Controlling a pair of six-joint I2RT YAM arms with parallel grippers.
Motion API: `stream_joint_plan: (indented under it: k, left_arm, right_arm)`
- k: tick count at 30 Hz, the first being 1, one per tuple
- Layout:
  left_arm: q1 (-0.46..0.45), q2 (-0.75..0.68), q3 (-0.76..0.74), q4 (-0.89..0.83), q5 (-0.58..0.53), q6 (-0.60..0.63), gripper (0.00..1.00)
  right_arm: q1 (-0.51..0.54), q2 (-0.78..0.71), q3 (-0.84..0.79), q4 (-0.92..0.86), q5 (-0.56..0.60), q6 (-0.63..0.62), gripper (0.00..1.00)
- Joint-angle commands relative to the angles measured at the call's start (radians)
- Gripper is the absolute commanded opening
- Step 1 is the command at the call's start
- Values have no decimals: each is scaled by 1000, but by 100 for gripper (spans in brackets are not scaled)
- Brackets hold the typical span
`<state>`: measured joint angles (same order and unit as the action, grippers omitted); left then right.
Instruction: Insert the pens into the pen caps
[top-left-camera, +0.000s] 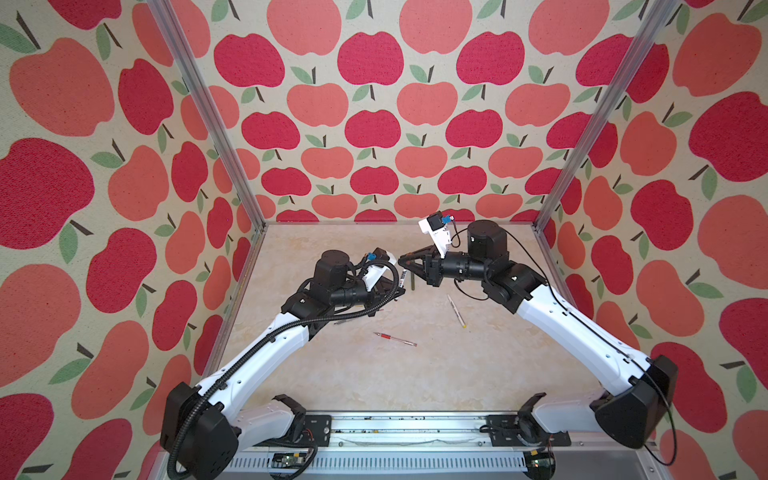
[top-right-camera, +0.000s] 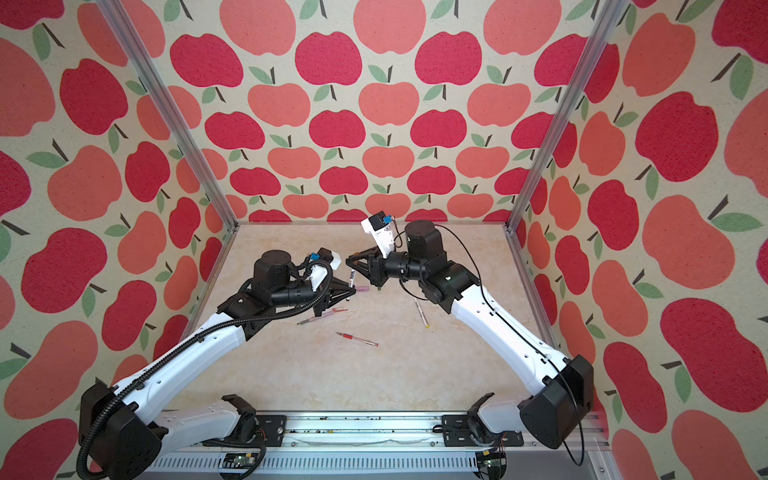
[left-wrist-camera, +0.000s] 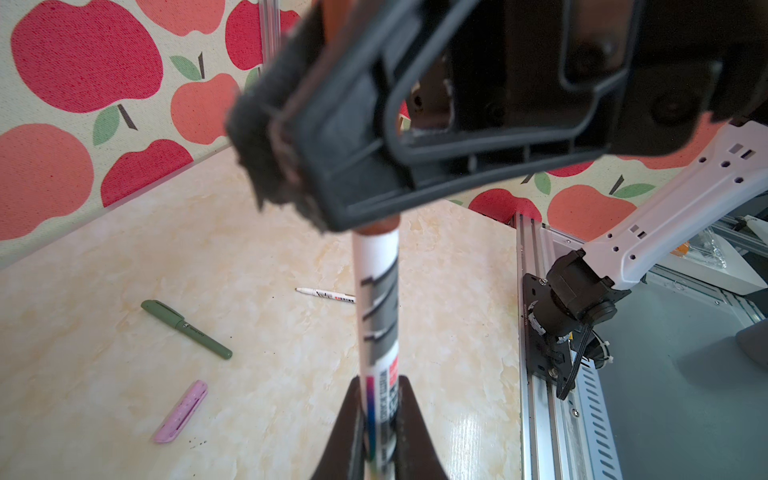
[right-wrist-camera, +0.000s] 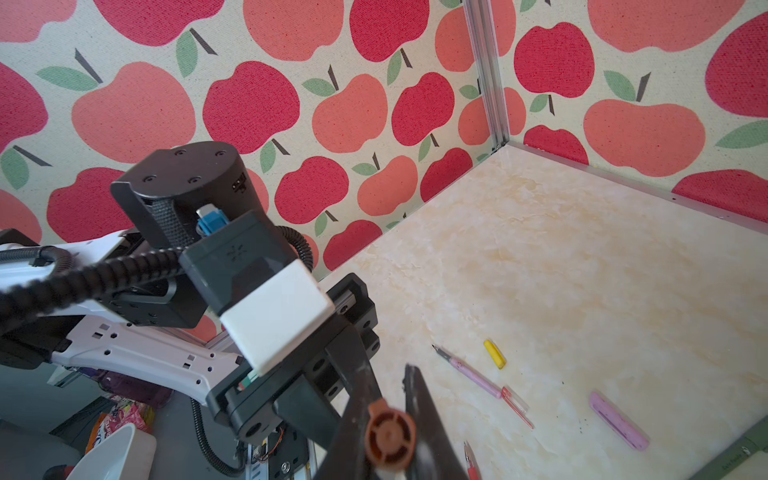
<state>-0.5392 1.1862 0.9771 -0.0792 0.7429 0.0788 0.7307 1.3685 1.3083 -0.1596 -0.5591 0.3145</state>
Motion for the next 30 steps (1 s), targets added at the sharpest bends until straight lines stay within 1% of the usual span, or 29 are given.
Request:
stream_joint_plan:
  k: [1,7,10,15,20,22,24,26,30]
  left_arm:
    - [18,-30,178,476,-7,24,0]
    - [25,-21,189,482,-7,17,0]
    - [25,-20,168,463,-14,11,0]
    - [24,-23,31,457,-42,-47,0]
    - [11,-25,-136,450,-80,-118,0]
    - [0,-33,-173,452,-97,-143,0]
    - [-15,-45,-190,459,-109,-161,0]
    - [-31,-52,-192,459,-128,-173,0]
    - [-50,-35,-174,467,-127,-214,0]
  right_arm:
    - [75,81,-111,-332,-183,63,0]
    - [76,75,-131,-317,-182,72,0]
    - [69,59,-120,-301,-176,82,2]
    - [27,0,-91,-212,-156,130,13]
    - [0,-65,-35,-147,-82,144,29]
    - [-3,-83,-30,-129,-64,142,37]
    - [-5,-95,-33,-130,-48,132,43]
    - [-7,-104,-47,-127,-39,131,44]
    - [-5,-117,-86,-95,-35,141,44]
